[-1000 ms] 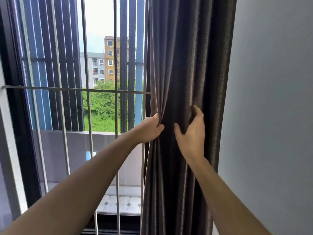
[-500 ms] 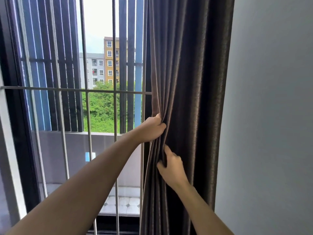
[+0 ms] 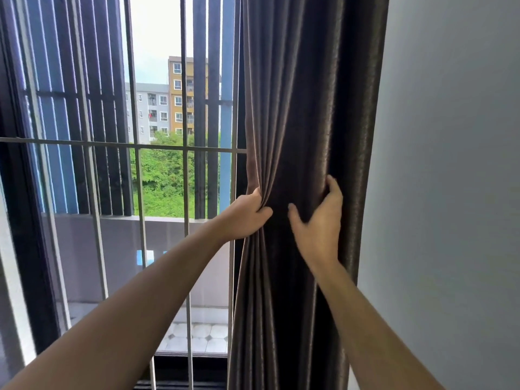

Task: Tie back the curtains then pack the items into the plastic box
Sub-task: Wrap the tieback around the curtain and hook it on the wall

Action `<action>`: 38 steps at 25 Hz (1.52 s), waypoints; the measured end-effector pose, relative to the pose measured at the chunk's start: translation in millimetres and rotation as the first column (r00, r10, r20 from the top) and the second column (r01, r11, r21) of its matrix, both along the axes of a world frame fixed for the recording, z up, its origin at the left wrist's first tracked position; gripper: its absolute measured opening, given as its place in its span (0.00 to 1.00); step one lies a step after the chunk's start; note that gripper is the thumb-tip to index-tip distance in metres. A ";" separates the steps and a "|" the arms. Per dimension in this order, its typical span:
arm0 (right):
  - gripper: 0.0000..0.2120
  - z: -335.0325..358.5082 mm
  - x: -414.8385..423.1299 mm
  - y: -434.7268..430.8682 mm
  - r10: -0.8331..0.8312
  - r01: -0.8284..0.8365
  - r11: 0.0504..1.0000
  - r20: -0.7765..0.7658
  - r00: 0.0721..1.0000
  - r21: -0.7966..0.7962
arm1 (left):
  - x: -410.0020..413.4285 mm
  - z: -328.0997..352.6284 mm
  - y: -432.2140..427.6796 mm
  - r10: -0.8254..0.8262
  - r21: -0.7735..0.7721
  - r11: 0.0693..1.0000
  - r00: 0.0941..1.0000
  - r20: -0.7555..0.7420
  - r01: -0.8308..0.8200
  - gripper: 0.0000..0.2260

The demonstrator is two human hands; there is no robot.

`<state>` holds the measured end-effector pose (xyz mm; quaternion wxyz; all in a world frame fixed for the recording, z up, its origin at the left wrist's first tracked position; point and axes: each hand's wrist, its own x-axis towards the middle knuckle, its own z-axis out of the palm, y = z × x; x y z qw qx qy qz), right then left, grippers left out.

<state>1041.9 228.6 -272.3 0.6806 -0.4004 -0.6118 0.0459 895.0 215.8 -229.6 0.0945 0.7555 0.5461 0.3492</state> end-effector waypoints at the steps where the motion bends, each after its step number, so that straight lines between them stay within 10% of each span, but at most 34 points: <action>1: 0.41 9.2 1.5 5.0 0.040 -0.037 0.996 0.031 0.999 -0.085 | -1.0 0.3 -0.7 -0.016 -0.015 1.000 1.000 0.011 0.017 0.14; 12: 0.25 -66.9 -21.0 -11.8 0.240 -0.034 0.900 0.430 0.870 -0.434 | 6.3 2.6 8.0 0.017 -0.037 0.999 1.000 0.019 -0.016 0.18; 20: 0.39 -68.4 -16.5 -22.2 0.537 -0.211 0.764 0.421 0.731 -0.609 | 23.9 -4.2 7.2 0.105 0.001 0.994 0.994 -0.005 -0.105 0.34; 23: 0.30 -65.0 8.5 -20.0 0.005 0.033 0.996 0.403 0.915 -0.086 | 18.2 -5.9 8.5 0.107 -0.002 0.994 0.994 0.004 -0.106 0.28; 25: 0.35 -49.9 37.4 -9.3 -0.298 0.291 0.954 0.107 0.949 0.077 | 13.1 -6.2 5.9 0.046 -0.028 0.999 0.999 0.001 -0.046 0.26; 30: 0.44 -27.6 67.7 23.7 0.338 -0.315 0.894 0.019 0.941 -0.318 | 9.7 -3.9 2.1 -0.081 -0.053 0.995 0.996 0.024 0.082 0.22; 38: 0.37 -73.6 6.2 15.2 0.699 -0.501 0.637 0.166 0.695 -0.585 | 17.2 -0.2 10.5 -0.072 -0.079 0.994 0.997 0.015 0.073 0.23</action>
